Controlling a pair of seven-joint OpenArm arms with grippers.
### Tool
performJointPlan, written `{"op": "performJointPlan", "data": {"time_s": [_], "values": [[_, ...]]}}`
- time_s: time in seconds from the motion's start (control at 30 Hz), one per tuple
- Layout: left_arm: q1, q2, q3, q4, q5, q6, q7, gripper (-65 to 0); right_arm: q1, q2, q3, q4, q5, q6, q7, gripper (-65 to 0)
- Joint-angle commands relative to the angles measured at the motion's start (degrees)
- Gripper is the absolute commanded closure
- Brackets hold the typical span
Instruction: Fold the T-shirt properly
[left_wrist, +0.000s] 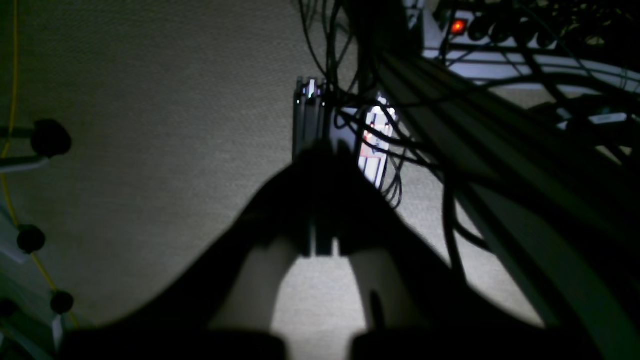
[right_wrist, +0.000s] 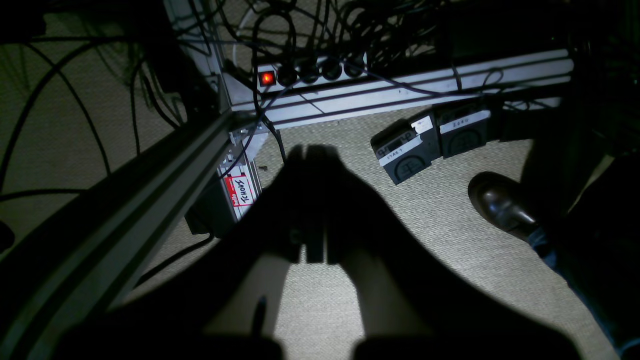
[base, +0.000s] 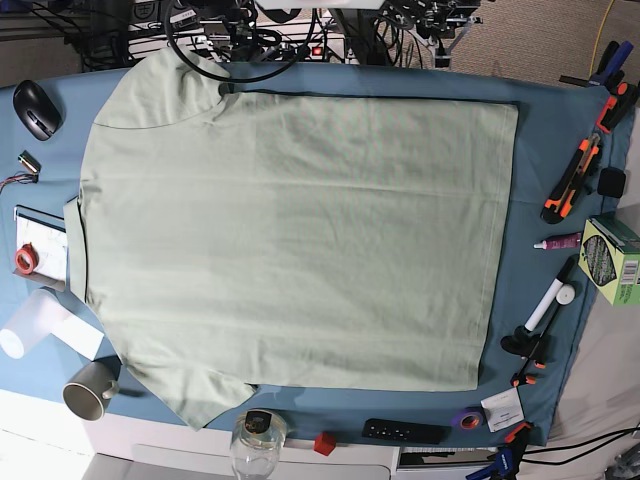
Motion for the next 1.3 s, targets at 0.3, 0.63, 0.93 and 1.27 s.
{"op": "performJointPlan", "data": {"time_s": [0.3,0.63,0.93,1.27], "values": [[0.3,0.0,-0.1,0.3,0.3,0.2,-0.8,0.0,0.2,0.5,0.1,0.3,0.3,-0.3,0.5,0.0],[0.3,0.0,-0.1,0.3,0.3,0.2,-0.8,0.0,0.2,0.5,0.1,0.3,0.3,-0.3,1.4,0.0],[0.3,0.0,-0.1,0.3,0.3,0.2,-0.8,0.0,0.2,0.5,0.1,0.4,-5.3,-0.3,1.6,0.0],[1.3,-0.5,-0.1,1.0,0.3,0.3,-0.8,0.0,-1.6,0.8,0.1,4.0,-5.3,-0.3,0.4,0.0]]}}
